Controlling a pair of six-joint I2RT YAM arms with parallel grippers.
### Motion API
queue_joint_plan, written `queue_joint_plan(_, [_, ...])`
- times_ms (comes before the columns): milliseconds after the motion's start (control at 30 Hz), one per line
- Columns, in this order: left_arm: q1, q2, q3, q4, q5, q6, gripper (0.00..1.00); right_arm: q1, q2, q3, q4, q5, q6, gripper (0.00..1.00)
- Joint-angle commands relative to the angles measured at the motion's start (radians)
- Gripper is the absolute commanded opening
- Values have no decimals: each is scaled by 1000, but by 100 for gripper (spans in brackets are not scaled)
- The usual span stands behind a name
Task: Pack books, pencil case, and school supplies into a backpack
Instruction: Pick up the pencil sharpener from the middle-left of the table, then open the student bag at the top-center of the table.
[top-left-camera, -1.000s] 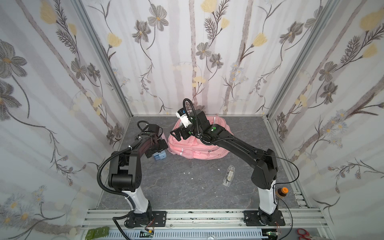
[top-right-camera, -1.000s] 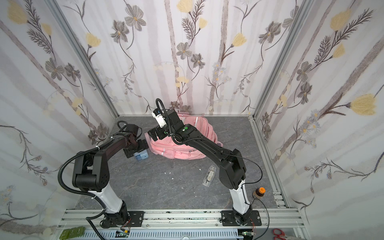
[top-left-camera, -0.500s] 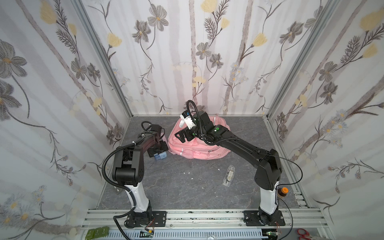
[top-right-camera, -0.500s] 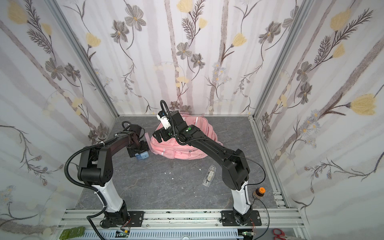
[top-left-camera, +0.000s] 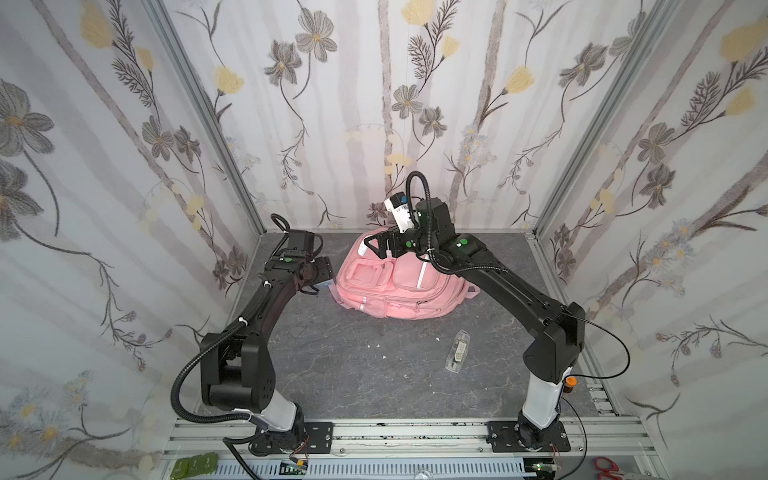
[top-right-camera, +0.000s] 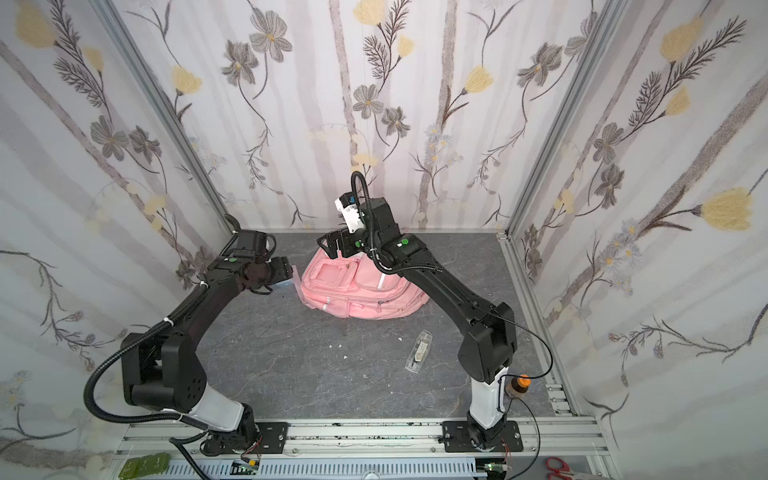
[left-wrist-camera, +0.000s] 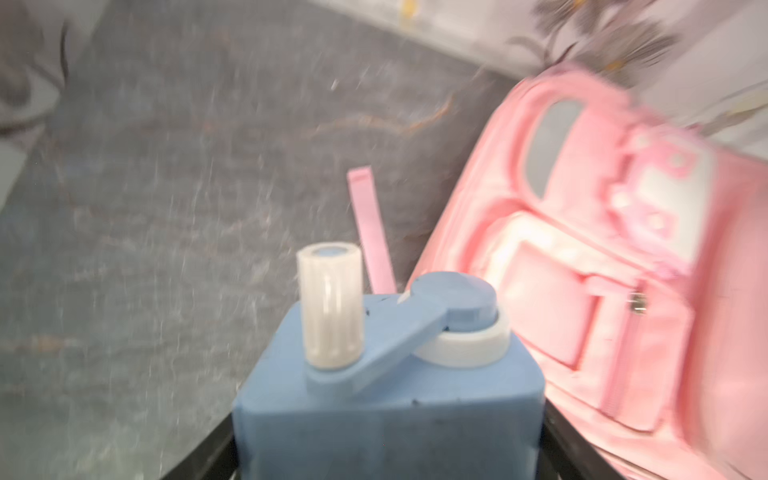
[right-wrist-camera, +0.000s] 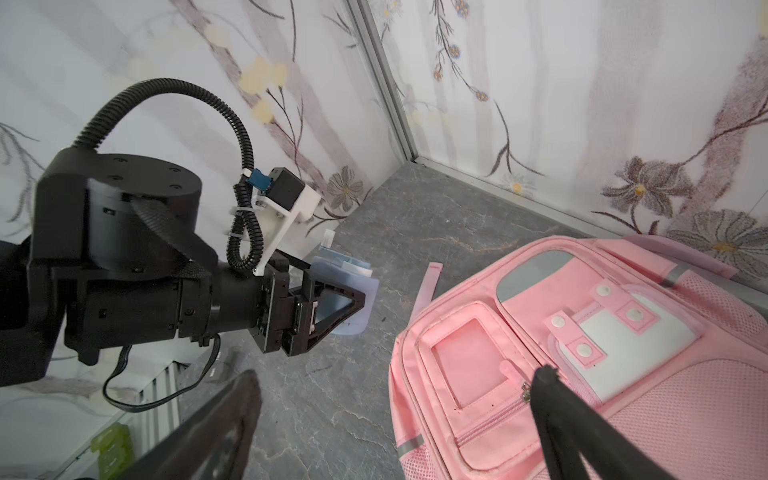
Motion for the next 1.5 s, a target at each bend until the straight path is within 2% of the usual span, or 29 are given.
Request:
queue_joint_plan(0, [-46,-61,-18,272,96,261,71,-2,-36,8,66,-123,54,100])
queue_joint_plan(100, [-102,-106,-52,424,188,456,71,1,-50,29,44,-112,103,100])
queue_joint_plan(200, [-129,-121,-62,543,279,520,68,0,-49,78,-24,-86,112,100])
queue_joint_plan(333, [-166,-123,-43,575,375,608,67,0,-57,105,-100,-43,97,99])
queue_joint_plan(567, [-223,-145,-40,545,444,687,66,5,-59,124,-218,-14,75,99])
queue_joint_plan(767, [-250,-156,-49,563,485,687,66,9,-64,125,-308,56,38,99])
queue_joint_plan(900, [-258,-162,-71,617,495,684,67,8,-58,125,-325,20,15,98])
queue_joint_plan(1200, [-263,-162,-71,641,554,644,68,8,-54,125,-306,-128,4,77])
queue_joint_plan(1333, [-263,-151,-58,645,574,624,71,-1,-61,117,-303,-174,6,54])
queue_joint_plan(1467, [-263,-134,-37,665,593,602,77,-37,-77,92,-301,-222,56,46])
